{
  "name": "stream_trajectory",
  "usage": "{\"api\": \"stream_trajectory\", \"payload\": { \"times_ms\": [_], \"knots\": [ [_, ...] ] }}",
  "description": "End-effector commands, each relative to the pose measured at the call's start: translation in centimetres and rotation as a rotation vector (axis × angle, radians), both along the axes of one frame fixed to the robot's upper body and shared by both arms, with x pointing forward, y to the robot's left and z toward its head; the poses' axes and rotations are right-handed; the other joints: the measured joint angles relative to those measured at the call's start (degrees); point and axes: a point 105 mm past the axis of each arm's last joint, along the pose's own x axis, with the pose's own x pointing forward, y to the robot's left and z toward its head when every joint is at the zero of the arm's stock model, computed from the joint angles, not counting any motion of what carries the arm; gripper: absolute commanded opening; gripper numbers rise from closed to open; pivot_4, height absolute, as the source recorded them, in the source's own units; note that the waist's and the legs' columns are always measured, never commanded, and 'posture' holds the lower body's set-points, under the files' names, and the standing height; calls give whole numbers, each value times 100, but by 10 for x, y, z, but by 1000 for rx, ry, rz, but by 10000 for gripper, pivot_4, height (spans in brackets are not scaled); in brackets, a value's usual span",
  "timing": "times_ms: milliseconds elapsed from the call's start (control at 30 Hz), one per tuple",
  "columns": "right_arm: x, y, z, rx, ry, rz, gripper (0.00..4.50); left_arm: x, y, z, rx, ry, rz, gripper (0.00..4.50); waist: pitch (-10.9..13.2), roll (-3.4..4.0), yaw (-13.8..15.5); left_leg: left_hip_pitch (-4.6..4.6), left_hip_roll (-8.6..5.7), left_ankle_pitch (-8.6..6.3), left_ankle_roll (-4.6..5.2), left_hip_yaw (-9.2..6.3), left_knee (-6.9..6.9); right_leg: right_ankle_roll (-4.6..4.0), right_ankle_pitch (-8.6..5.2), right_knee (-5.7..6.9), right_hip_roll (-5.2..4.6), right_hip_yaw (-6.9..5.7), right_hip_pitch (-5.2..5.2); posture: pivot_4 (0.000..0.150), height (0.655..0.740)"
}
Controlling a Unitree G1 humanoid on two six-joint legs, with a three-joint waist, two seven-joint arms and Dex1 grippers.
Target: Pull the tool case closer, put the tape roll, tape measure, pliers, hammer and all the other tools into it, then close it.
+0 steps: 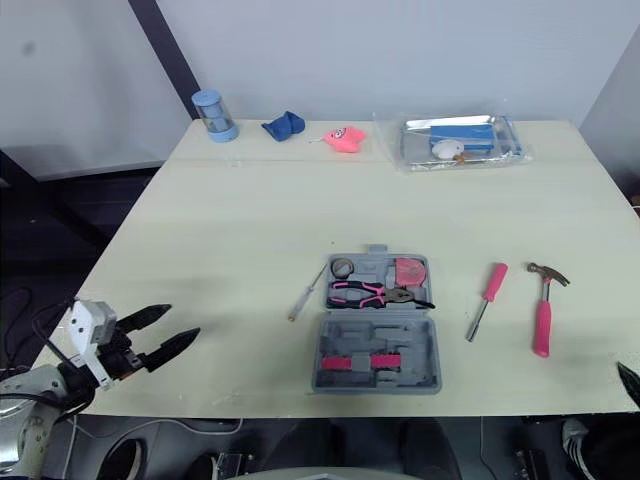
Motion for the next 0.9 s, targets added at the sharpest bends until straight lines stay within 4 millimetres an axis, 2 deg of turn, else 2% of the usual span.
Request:
{"api": "stream_trajectory", "payload": {
  "times_ms": [33,233,300,367,433,567,667,800,900],
  "knots": [
    [11,34,22,-5,-67,165,44404,11,-24,14,2,-45,-45,45000,0,0,4,-1,0,0,0,-1,0,1,1,0,0,0,0,1500,7400],
    [15,86,30,-29,-50,450,44404,22,-59,8,33,-1,-40,45000,3,4,23,-5,0,-1,2,-1,-1,14,8,-6,1,-3,-1,1500,7400],
    [14,97,32,-31,-52,511,44404,25,-66,7,51,1,-23,45000,4,2,41,-7,0,-1,2,-2,0,15,8,-7,2,-5,-1,1500,7400],
    [14,121,39,-39,-74,648,44404,31,-89,5,50,-4,-8,45000,4,2,56,-7,-1,-1,2,-2,0,15,8,-7,3,-5,-1,1500,7400],
    [15,137,43,-49,-89,736,44404,38,-104,4,28,-3,41,45000,4,2,86,-7,-1,-1,2,-1,1,16,9,-7,3,-5,-1,1500,7400],
    [22,151,51,-67,-126,811,44404,48,-128,-2,10,13,82,45000,5,-4,132,-7,-3,0,0,-2,9,19,11,-2,12,-6,0,1500,7400],
    [28,157,57,-78,-146,841,44404,59,-137,-9,15,30,115,45000,8,-8,140,-9,-6,1,-2,-8,9,18,10,-2,19,-10,-1,1500,7400],
    [31,159,60,-92,-152,855,44404,70,-146,-15,20,47,139,45000,8,-9,142,-10,-12,3,-3,-10,11,19,10,-1,24,-12,1,1500,7400],
    [32,160,60,-97,-153,856,44404,72,-161,-27,37,88,103,45000,8,-9,141,-10,-17,3,-4,-9,13,19,10,-2,28,-11,1,1500,7400]
  ]
}}
